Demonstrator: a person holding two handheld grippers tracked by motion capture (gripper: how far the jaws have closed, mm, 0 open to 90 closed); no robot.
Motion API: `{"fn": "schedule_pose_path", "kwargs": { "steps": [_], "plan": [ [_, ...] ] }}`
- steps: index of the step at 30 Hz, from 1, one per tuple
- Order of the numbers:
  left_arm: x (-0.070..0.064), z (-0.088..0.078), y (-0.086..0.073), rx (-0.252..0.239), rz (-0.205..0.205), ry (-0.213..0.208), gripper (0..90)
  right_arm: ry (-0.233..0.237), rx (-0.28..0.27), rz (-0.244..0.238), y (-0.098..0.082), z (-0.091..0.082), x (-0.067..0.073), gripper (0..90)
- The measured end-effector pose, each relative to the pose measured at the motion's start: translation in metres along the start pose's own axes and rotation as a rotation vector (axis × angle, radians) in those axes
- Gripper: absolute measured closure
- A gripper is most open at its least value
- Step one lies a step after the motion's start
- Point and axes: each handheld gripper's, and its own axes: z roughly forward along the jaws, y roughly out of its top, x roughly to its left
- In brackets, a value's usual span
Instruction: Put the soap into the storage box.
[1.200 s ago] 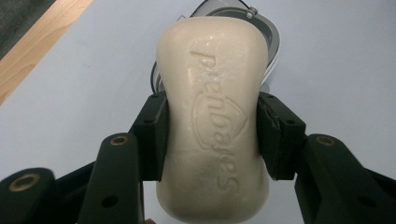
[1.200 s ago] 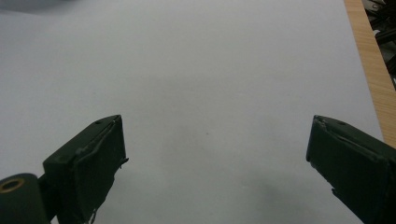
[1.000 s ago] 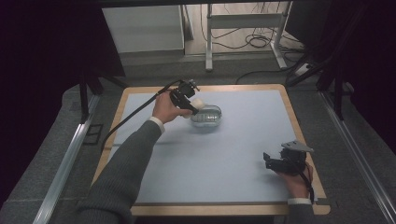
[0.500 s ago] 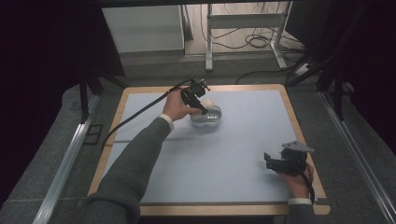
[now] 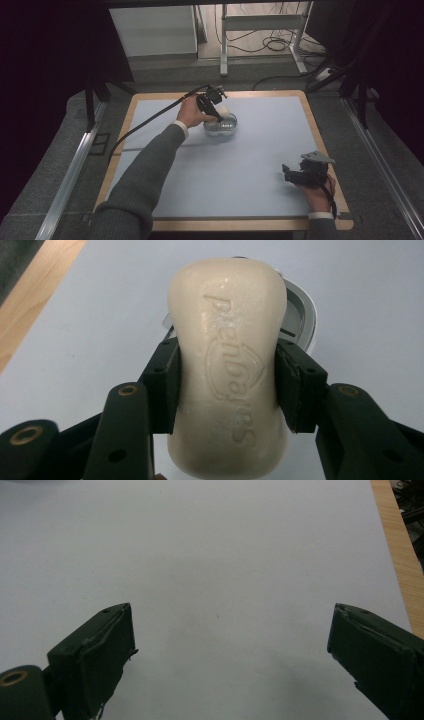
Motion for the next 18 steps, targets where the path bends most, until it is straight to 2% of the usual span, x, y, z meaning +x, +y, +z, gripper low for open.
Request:
{"fn": "schedule_pose_path", "kwargs": {
  "steps": [2, 6, 14, 17, 18],
  "plan": [
    [-0.002, 0.005, 0.003, -0.007, 0.034, -0.022, 49.7, -0.001, 0.000, -0.002, 0.000, 0.000, 0.000, 4.6],
    [-0.005, 0.013, 0.005, 0.000, 0.049, -0.037, 49.7, -0.002, -0.001, -0.001, 0.000, 0.000, 0.000, 4.6],
    [-0.005, 0.022, 0.003, 0.018, 0.062, -0.038, 49.6, -0.004, 0.003, 0.001, -0.001, 0.000, -0.001, 4.6],
    [-0.005, 0.023, 0.002, 0.018, 0.050, -0.055, 49.4, -0.004, 0.004, -0.001, 0.000, 0.000, -0.001, 4.6],
    [-0.005, 0.027, 0.001, 0.037, 0.045, -0.043, 49.4, -0.002, 0.002, -0.001, 0.000, 0.000, 0.000, 4.6]
  ]
}}
